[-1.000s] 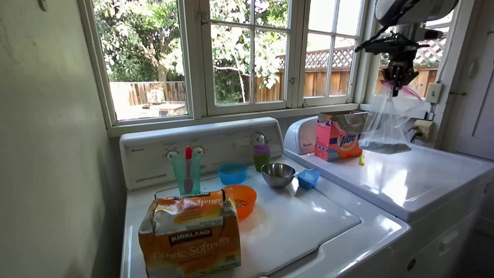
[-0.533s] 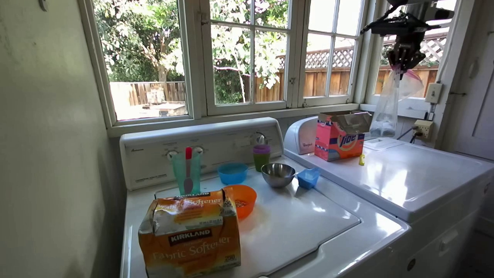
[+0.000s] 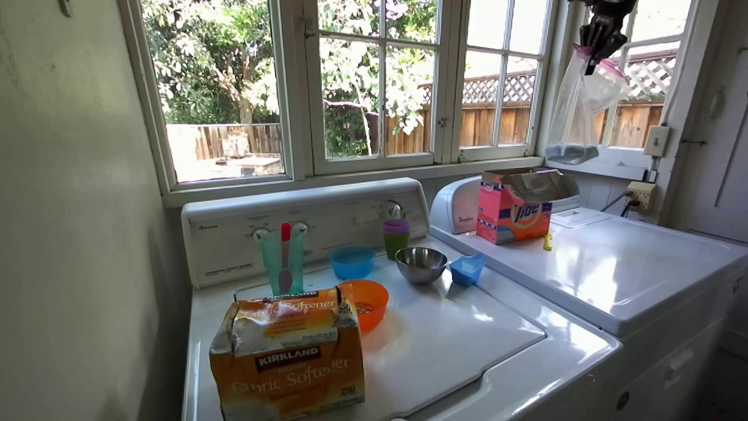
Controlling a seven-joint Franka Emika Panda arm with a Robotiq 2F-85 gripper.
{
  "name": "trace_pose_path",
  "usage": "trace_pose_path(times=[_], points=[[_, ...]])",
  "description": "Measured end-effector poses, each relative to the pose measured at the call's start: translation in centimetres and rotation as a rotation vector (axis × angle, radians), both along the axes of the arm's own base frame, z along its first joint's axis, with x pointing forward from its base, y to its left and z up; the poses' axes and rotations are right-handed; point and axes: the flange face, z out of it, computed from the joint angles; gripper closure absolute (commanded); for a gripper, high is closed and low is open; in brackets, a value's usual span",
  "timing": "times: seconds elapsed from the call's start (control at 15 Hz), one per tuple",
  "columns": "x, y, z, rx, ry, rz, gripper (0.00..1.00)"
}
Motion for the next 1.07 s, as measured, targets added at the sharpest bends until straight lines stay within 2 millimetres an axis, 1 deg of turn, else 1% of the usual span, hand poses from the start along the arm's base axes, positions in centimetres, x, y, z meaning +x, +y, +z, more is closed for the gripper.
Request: trace_pose_path(times=[0.13, 0.47, 0.6, 0.8, 1.07], points=[[0.4, 0.0, 0.5, 0.0, -0.011, -0.008, 0.98], [1.0, -0.1, -0.2, 0.002, -0.002, -0.01, 1.0], [1.5, -0.2, -0.1, -0.011, -0.018, -0.012, 1.0], [3.1, -0.7, 0.5, -0.039, -0.048, -0.029, 1.0], [6.0, -1.1, 0.6, -0.07, -0.068, -0.082, 1.0]])
